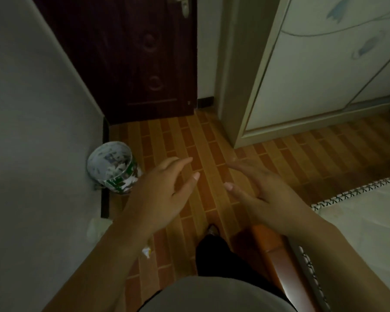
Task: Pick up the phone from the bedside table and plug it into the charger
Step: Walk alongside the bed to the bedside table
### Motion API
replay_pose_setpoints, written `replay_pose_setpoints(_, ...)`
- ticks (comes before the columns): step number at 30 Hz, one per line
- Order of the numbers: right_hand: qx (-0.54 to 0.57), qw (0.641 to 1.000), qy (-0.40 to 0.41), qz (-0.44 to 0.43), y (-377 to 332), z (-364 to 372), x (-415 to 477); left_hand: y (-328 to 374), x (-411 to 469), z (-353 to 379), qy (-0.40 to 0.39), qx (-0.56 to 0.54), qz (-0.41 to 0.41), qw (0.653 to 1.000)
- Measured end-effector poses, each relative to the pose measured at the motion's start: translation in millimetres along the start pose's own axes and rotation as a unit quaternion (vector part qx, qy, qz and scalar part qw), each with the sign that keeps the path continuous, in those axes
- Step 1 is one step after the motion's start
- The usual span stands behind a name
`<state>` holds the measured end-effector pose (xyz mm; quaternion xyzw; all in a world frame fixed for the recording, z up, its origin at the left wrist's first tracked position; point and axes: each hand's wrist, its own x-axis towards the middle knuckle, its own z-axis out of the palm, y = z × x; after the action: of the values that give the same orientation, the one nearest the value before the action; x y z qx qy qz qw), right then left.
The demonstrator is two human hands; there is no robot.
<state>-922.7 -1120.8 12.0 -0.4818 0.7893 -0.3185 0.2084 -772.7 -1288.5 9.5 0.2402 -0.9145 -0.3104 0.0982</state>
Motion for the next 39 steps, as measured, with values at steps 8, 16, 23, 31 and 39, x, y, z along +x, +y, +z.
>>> replay_pose_setpoints(8, -0.01, 0.994, 0.085, 0.072, 79.2, -74.8, 110.1, 31.7, 187.5, 22.6, -0.076, -0.001, 0.076, 0.994)
replay_pose_setpoints(16, -0.025, 0.982, 0.12, 0.145, 164.6, -187.0, 193.4, 89.7, 374.6, 58.4, -0.132, 0.029, 0.147, 0.98)
replay_pose_setpoints(23, -0.014, 0.963, 0.176, 0.203, 228.7, -256.0, 214.9, 142.1, 482.2, 119.4, -0.171, 0.024, 0.204, 0.964)
replay_pose_setpoints(31, -0.041, 0.909, 0.266, 0.319, 340.8, -335.3, 219.5, 230.7, 616.5, 230.0, -0.234, 0.016, 0.328, 0.915)
replay_pose_setpoints(39, -0.052, 0.86, 0.322, 0.392, 427.2, -452.0, 260.6, 332.8, 770.6, 302.8, -0.275, -0.002, 0.402, 0.873)
